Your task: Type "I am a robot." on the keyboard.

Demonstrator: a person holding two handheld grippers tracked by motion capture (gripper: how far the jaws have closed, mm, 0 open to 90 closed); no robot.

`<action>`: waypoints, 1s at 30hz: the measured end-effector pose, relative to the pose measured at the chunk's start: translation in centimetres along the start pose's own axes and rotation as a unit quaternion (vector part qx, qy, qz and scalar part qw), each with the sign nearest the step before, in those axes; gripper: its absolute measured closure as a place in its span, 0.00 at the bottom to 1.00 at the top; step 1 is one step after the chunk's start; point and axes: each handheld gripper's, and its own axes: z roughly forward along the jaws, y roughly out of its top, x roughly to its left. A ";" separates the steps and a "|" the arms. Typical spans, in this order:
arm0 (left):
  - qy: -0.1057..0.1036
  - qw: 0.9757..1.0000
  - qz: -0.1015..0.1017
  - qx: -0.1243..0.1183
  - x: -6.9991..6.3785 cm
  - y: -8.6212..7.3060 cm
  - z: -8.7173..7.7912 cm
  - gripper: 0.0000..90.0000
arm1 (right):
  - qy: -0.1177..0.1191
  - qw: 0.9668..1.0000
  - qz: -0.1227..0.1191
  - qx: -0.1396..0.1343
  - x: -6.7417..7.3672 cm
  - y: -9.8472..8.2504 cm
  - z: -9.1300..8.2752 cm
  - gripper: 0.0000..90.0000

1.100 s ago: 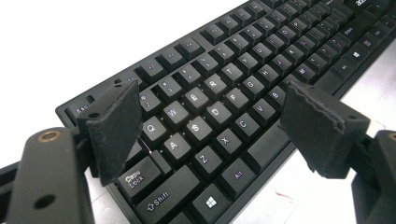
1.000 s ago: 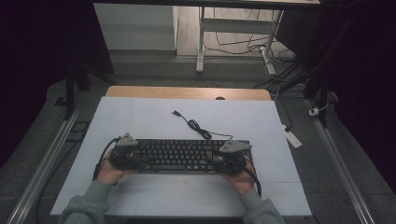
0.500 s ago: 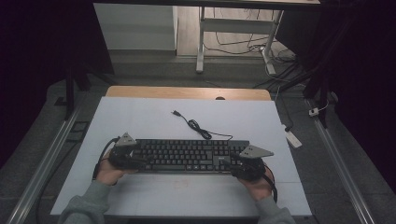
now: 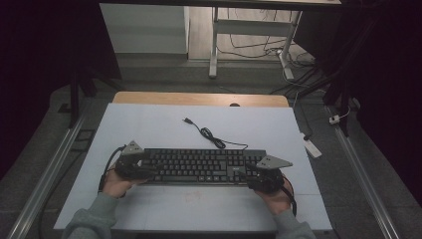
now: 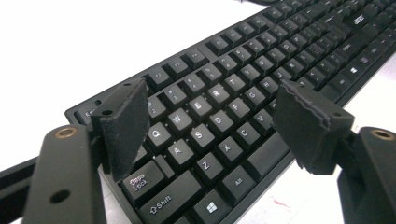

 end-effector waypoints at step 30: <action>-0.064 0.995 0.066 0.036 -3.0 0.1 1.7 0.99 | -0.005 1.000 0.000 0.007 -0.2 -0.1 0.1 0.58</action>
